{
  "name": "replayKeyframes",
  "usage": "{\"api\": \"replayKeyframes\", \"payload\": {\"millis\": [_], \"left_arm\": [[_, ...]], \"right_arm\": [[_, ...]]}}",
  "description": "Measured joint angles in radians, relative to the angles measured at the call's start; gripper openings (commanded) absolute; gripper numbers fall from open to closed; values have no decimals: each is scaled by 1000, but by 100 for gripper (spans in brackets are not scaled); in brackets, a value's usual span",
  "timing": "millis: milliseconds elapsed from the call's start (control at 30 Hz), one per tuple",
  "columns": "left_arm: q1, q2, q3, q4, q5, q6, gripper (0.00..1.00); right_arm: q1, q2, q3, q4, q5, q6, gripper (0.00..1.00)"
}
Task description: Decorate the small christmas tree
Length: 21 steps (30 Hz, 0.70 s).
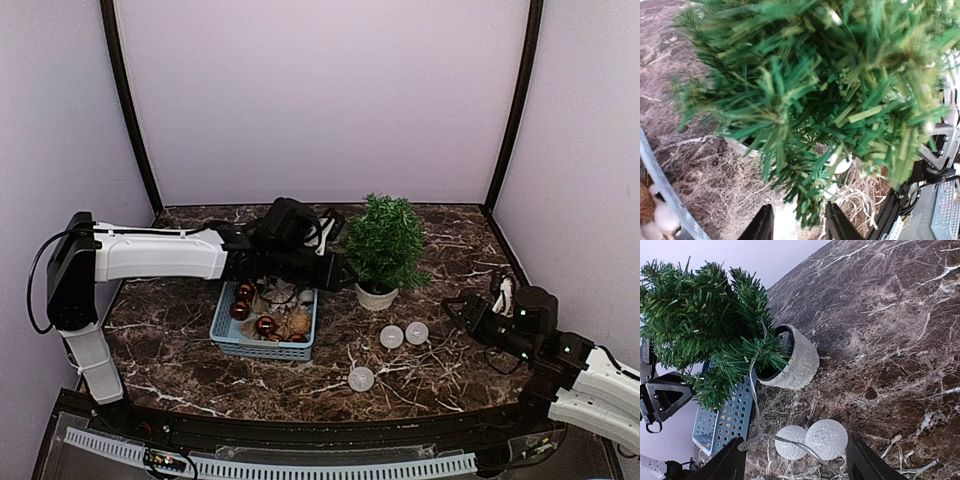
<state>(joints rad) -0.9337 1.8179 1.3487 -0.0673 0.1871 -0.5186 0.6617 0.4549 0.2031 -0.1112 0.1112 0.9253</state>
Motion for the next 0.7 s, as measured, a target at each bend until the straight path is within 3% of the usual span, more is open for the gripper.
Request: {"api": "replayKeyframes", "payload": {"millis": [167, 433, 567, 700], "left_arm": [[1, -64, -25, -14, -39, 15, 58], [3, -195, -101, -21, -119, 28, 74], [4, -239, -144, -20, -140, 26, 76], [5, -274, -184, -21, -148, 25, 74]], "right_arm": [[4, -34, -11, -35, -3, 21, 63], [46, 48, -15, -46, -34, 16, 70], [54, 71, -29, -20, -36, 20, 62], [56, 135, -52, 13, -37, 9, 45]]}}
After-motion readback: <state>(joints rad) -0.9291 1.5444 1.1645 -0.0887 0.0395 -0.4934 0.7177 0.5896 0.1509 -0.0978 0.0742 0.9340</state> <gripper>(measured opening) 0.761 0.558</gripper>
